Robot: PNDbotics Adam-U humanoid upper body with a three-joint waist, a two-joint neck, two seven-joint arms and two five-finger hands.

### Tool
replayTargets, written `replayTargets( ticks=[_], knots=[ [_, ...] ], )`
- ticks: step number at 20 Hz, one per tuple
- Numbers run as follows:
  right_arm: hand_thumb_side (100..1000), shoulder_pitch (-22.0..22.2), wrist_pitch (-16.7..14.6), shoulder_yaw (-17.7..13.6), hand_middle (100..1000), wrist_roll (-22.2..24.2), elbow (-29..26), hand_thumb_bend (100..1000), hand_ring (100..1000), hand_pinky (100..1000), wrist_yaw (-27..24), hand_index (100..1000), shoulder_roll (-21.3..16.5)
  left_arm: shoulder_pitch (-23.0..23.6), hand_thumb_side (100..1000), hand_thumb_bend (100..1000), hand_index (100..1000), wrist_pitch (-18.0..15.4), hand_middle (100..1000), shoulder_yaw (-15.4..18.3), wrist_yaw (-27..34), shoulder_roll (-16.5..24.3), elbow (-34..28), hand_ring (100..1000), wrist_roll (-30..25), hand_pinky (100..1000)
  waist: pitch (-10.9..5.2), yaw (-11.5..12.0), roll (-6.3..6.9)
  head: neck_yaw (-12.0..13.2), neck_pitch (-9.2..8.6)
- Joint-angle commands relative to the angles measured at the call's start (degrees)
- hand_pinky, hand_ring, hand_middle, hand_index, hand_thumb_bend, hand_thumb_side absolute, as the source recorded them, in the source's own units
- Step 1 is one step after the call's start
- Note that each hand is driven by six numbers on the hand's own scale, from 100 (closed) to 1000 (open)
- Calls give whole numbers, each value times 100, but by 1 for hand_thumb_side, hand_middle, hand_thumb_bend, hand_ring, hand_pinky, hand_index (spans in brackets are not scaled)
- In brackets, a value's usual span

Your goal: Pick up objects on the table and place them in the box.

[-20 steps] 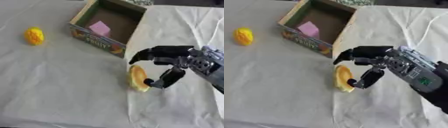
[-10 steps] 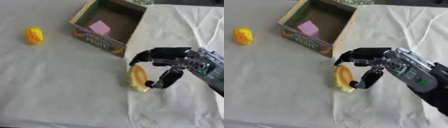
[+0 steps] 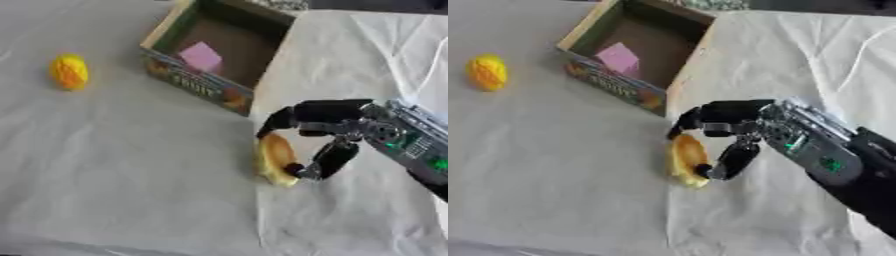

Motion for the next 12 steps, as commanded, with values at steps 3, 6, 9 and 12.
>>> replayTargets(
  ticks=[3,6,9,12],
  knots=[
    [100,-107,-52,71,657,-76,293,282,808,890,253,802,68,-65,468,100,835,-3,715,15,2,63,-99,760,-31,752,-72,18,21,-28,-56],
    [100,-154,-124,132,508,-174,417,290,728,849,386,673,140,-69,469,100,835,-1,714,21,3,51,-99,759,-25,752,-68,24,23,-33,-59],
    [100,-198,-140,145,427,-395,531,246,634,795,502,552,209,-67,472,100,834,-2,712,20,3,46,-99,759,-28,752,-64,18,26,-34,-63],
    [100,-179,-99,117,427,-813,566,100,609,762,419,521,243,-60,470,100,832,6,710,26,-6,49,-99,759,-32,752,-63,13,34,-31,-61]
  ],
)
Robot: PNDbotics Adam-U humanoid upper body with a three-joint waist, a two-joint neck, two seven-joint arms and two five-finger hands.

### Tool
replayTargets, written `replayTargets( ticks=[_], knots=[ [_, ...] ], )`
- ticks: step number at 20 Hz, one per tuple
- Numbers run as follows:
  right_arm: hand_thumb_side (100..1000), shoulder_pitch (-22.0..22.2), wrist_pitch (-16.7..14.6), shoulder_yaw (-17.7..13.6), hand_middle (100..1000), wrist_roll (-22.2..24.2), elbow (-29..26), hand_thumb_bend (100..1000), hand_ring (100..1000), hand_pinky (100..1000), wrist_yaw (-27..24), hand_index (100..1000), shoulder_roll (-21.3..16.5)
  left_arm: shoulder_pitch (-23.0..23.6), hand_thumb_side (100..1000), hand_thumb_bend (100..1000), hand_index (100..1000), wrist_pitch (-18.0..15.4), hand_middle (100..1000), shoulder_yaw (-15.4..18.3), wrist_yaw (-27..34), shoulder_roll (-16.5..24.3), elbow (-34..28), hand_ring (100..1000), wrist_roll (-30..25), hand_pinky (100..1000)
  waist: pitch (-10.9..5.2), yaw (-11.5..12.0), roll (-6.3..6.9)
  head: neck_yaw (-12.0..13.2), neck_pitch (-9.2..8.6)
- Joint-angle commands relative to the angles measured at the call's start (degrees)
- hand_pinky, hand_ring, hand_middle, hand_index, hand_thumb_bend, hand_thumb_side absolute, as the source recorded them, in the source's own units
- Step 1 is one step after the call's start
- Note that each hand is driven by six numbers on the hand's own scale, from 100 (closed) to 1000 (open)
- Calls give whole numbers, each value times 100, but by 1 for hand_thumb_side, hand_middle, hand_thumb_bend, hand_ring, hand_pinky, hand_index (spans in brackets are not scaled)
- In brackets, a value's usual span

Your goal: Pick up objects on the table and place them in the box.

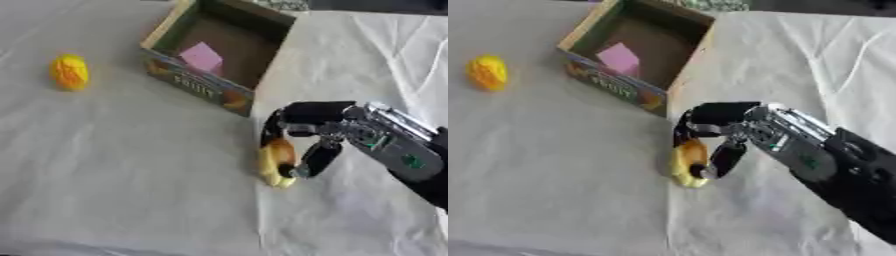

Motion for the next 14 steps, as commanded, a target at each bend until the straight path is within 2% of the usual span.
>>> replayTargets(
  ticks=[1,6,10,14],
  knots=[
    [100,2,34,-33,430,-396,12,100,610,760,-22,522,-89,-54,470,100,832,0,710,31,-9,97,-99,759,-21,752,-69,-4,33,-5,-57],
    [151,142,174,-238,420,-697,-680,100,606,748,-475,493,-373,-42,472,100,832,9,709,39,-17,98,-99,759,-13,752,-81,-42,29,22,-59],
    [144,214,308,-512,407,-677,-1452,100,597,740,-748,469,-718,-31,470,100,833,13,708,48,-32,117,-99,760,-6,753,-96,-71,29,41,-52],
    [127,78,203,-763,399,-749,-1660,100,594,742,-1076,455,-923,-23,469,100,833,17,708,48,-38,133,-99,760,-3,753,-110,-88,36,56,-49]
  ],
)
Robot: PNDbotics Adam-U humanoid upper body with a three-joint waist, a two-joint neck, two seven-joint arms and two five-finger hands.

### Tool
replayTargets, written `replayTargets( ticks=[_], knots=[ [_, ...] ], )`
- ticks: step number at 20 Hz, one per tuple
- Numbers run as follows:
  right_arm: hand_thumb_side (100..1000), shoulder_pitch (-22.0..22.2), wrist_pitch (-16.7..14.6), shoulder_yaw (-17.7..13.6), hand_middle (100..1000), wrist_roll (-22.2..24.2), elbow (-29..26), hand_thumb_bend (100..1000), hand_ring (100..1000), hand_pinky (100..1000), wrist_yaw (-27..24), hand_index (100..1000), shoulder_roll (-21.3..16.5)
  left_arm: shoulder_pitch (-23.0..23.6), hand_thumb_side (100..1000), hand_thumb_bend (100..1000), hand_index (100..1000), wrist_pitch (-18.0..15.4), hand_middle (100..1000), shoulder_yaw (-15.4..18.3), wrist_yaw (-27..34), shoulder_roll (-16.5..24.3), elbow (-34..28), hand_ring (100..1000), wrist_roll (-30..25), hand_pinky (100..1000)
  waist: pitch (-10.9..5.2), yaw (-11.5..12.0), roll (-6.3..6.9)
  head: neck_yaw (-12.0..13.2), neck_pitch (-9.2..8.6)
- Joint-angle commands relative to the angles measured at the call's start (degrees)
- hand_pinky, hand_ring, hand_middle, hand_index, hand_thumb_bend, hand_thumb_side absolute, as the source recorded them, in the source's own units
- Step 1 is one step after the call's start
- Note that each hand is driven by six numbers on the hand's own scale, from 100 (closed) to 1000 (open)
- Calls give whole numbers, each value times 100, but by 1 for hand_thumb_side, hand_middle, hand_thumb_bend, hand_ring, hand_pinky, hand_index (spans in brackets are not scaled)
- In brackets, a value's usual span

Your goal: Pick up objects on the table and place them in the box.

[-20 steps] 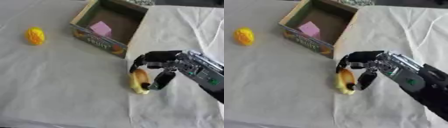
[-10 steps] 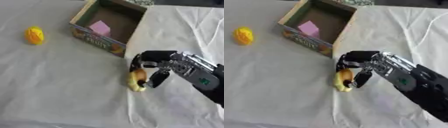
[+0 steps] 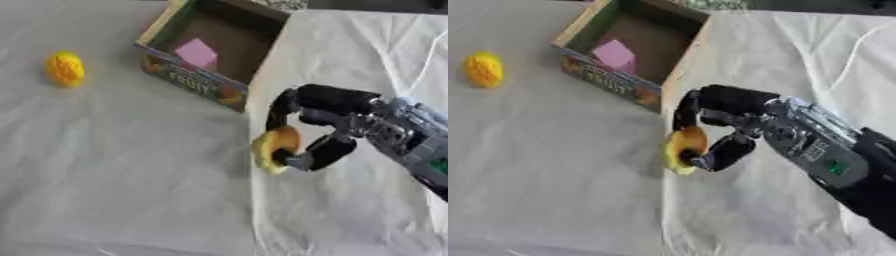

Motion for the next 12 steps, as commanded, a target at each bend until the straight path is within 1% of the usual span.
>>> replayTargets(
  ticks=[1,3,5,6,8,9,10,12],
  knots=[
    [126,-204,-53,-275,398,-101,-219,100,594,743,-305,454,-289,-27,469,100,833,11,708,46,-32,134,-99,760,-3,753,-117,-11,26,23,-49],
    [111,-379,-38,-395,394,-190,-224,100,591,744,-467,449,-305,-31,468,100,833,10,708,44,-31,138,-99,760,-6,754,-123,-21,25,17,-44],
    [100,-606,78,-520,395,-286,-225,100,592,745,-616,448,-278,-33,469,100,833,8,709,38,-28,149,-99,760,-10,754,-121,-25,25,12,-51],
    [100,-736,186,-575,397,-319,-226,100,592,747,-675,450,-243,-35,469,100,834,9,709,34,-26,154,-99,760,-13,754,-118,-25,26,11,-57],
    [100,-1144,523,-670,400,-351,-149,100,597,750,-700,454,-79,-51,471,100,834,8,710,17,-14,152,-99,760,-25,754,-108,-14,33,-7,-68],
    [100,-1424,672,-667,400,-354,56,100,598,751,-647,454,71,-68,472,100,834,6,710,3,-3,143,-99,760,-36,754,-99,0,40,-25,-79],
    [100,-1659,737,-631,400,-368,308,100,598,751,-570,454,217,-80,472,100,834,5,710,-5,7,137,-99,760,-46,754,-91,4,45,-33,-89],
    [100,-2157,761,-582,405,-448,1075,100,604,760,-299,460,630,-115,475,100,834,-2,711,-32,31,125,-99,760,-74,754,-54,41,59,-79,-131]
  ],
)
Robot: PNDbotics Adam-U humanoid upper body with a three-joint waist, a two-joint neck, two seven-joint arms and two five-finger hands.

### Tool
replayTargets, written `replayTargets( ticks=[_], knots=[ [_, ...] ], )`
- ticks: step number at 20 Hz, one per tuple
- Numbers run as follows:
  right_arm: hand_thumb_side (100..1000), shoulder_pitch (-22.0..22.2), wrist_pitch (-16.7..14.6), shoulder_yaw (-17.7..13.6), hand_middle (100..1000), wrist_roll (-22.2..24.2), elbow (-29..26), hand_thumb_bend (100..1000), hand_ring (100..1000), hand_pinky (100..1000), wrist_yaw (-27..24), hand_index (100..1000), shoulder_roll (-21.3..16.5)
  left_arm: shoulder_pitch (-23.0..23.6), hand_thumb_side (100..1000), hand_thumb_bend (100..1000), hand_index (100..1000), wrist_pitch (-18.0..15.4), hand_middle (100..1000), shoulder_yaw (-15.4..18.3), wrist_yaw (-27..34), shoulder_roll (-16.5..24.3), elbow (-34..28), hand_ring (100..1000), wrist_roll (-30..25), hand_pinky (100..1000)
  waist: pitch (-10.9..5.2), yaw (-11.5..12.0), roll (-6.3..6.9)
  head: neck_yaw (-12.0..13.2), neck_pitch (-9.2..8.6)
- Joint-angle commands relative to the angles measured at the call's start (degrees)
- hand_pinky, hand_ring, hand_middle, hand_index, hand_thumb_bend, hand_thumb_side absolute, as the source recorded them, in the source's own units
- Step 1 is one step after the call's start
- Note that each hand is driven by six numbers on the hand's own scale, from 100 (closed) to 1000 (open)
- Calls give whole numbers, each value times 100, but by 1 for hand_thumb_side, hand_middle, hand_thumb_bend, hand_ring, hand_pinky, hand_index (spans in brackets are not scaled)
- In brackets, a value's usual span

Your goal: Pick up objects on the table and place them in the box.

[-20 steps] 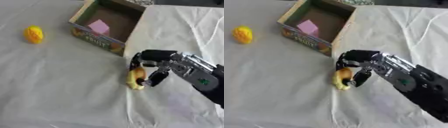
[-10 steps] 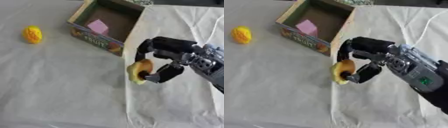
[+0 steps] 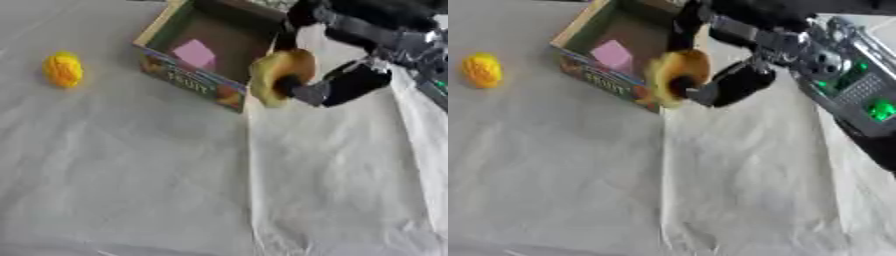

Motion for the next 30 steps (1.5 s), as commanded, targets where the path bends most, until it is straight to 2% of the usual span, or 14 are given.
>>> replayTargets(
  ticks=[1,4,8,11,13,16,18,19,20,21,22,23,25,30],
  knots=[
    [100,-600,43,-47,408,-153,1102,100,605,764,405,463,541,-111,476,100,834,-15,711,-24,35,119,-99,760,-60,754,-36,45,37,-76,-121],
    [100,-1085,-331,-123,418,-449,2368,100,609,770,974,474,1107,-157,477,100,834,-23,711,-42,66,115,-99,760,-87,754,28,102,41,-160,-165],
    [100,-1460,-789,-396,436,-922,3784,100,621,792,1777,496,1689,-237,480,100,834,-37,712,-83,111,102,-99,760,-131,754,112,204,37,-313,-228],
    [100,-1576,-1052,-608,455,-1217,4639,100,636,804,2398,518,1979,-272,484,100,834,-44,712,-100,141,89,-99,759,-159,753,160,266,41,-375,-252],
    [100,-1580,-1230,-685,462,-1327,5001,100,644,806,2714,527,2081,-272,487,100,834,-44,712,-95,154,79,-99,759,-161,753,177,274,45,-390,-256],
    [100,-1559,-1392,-752,483,-1407,5330,100,662,810,3022,554,2175,-280,486,100,834,-44,713,-99,165,65,-99,759,-169,753,185,273,54,-396,-253],
    [100,-1547,-1452,-784,533,-1432,5462,100,700,818,3139,613,2222,-285,486,100,834,-45,713,-101,171,55,-99,759,-173,753,186,274,64,-397,-254],
    [100,-1540,-1502,-778,664,-1400,5496,100,780,841,3174,749,2236,-283,487,100,834,-43,713,-101,174,53,-99,759,-174,753,186,275,68,-398,-252],
    [100,-1539,-1570,-764,729,-1325,5502,102,825,859,3226,814,2238,-281,487,100,835,-41,713,-102,177,53,-99,759,-175,753,185,274,71,-399,-251],
    [100,-1545,-1636,-763,813,-1252,5472,143,895,903,3299,877,2236,-278,489,100,835,-38,713,-104,181,52,-99,759,-177,753,185,271,73,-399,-248],
    [100,-1551,-1681,-775,820,-1193,5432,150,902,908,3369,881,2236,-277,489,100,835,-35,713,-107,185,50,-99,759,-179,753,184,267,74,-396,-246],
    [100,-1561,-1692,-797,846,-1156,5393,211,933,928,3440,896,2231,-278,491,100,835,-34,713,-108,188,48,-99,759,-181,753,181,263,74,-393,-240],
    [100,-1580,-1639,-833,855,-1140,5325,289,939,933,3628,899,2221,-281,489,100,836,-32,713,-109,195,47,-99,760,-181,753,176,256,72,-389,-229],
    [100,-1580,-1518,-904,837,-1233,5205,247,926,924,3712,888,2223,-278,489,100,836,-22,713,-111,211,51,-99,761,-186,754,155,241,73,-374,-216]
  ],
)
